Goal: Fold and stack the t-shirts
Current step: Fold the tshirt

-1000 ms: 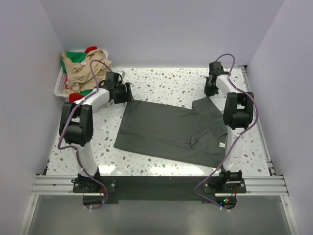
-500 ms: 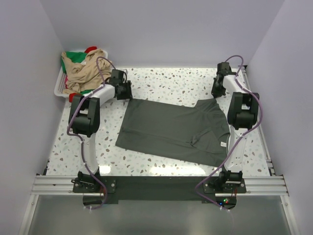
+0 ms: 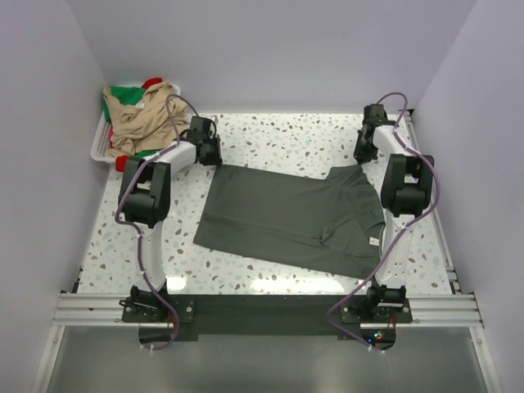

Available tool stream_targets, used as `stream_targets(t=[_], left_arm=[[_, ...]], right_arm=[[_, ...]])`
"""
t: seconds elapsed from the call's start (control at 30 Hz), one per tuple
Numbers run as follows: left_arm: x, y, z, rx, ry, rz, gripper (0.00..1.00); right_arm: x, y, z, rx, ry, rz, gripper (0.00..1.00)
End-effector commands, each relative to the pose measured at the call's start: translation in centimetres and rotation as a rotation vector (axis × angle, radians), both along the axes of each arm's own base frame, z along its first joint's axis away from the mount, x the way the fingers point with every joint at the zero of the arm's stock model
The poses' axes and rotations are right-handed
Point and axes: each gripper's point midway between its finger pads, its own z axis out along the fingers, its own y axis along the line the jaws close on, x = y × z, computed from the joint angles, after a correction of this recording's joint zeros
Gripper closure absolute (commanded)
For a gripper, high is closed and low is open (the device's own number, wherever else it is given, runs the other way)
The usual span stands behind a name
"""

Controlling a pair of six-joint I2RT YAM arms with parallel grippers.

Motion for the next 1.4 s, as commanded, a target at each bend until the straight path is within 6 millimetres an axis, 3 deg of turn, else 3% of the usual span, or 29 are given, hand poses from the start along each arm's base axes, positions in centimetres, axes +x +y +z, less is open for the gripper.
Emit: stream_targets(t=[0.0,0.2,0.5,0.6,0.77,0.9,0.97,1.0,1.03,1.07,1.1,1.17,1.23,1.27,1.3,1.37], left_arm=[[-0.1,-0.9,-0.7,-0.007,0.004,-0.026,0.80],[0.2,-1.6,-0.5,-0.043,-0.005,-0.035,1.00],[3.9,-3.3,2.2,-0.095,-0.093,-0.084,1.00],[5.7,-4.1,4.2,-0.121,-0.151,-0.101,1.00],[6.7,-4.3,5.7,-0.144,-0.196,-0.128,1.00],[6.8,-3.9,6.9,-0.158,-0.242,-0.160,1.00],[6.4,-4.0,7.6,-0.161,-0.256,-0.185,1.00],[5.9,-3.7,7.1,-0.154,-0.245,-0.198,1.00],[5.6,-3.7,7.4,-0.150,-0.251,-0.209,1.00],[5.3,-3.6,7.2,-0.145,-0.244,-0.213,1.00],[4.7,-3.2,7.0,-0.131,-0.237,-0.218,1.00],[4.3,-2.5,6.7,-0.113,-0.229,-0.204,1.00],[3.4,-1.9,6.4,-0.098,-0.216,-0.206,1.00],[3.2,-1.6,6.5,-0.092,-0.216,-0.204,1.00],[2.7,-1.2,5.9,-0.086,-0.200,-0.197,1.00],[2.3,-0.9,6.9,-0.088,-0.217,-0.189,1.00]], right_arm=[[-2.2,-0.2,0.1,-0.001,0.074,-0.004,1.00],[-1.7,-0.6,1.5,-0.008,0.063,-0.042,1.00],[0.8,-2.0,5.3,0.002,-0.017,-0.087,1.00],[1.6,-2.4,6.4,0.006,-0.042,-0.094,1.00],[2.6,-2.5,9.4,0.018,-0.110,-0.099,1.00],[2.0,-2.0,12.2,0.042,-0.153,-0.099,1.00],[0.6,-1.6,13.3,0.053,-0.156,-0.100,1.00],[-0.5,-1.5,12.5,0.061,-0.125,-0.106,1.00],[-1.3,-1.3,14.1,0.063,-0.148,-0.105,1.00],[-2.2,-1.2,14.3,0.069,-0.141,-0.106,1.00],[-3.6,-1.0,13.1,0.075,-0.097,-0.109,1.00],[-5.5,-0.8,14.9,0.075,-0.123,-0.113,1.00],[-8.1,-0.6,13.9,0.080,-0.076,-0.126,1.00],[-9.1,-0.5,15.3,0.080,-0.106,-0.128,1.00],[-10.7,-0.3,14.1,0.085,-0.066,-0.142,1.00],[-12.5,0.2,14.2,0.105,-0.054,-0.149,1.00]])
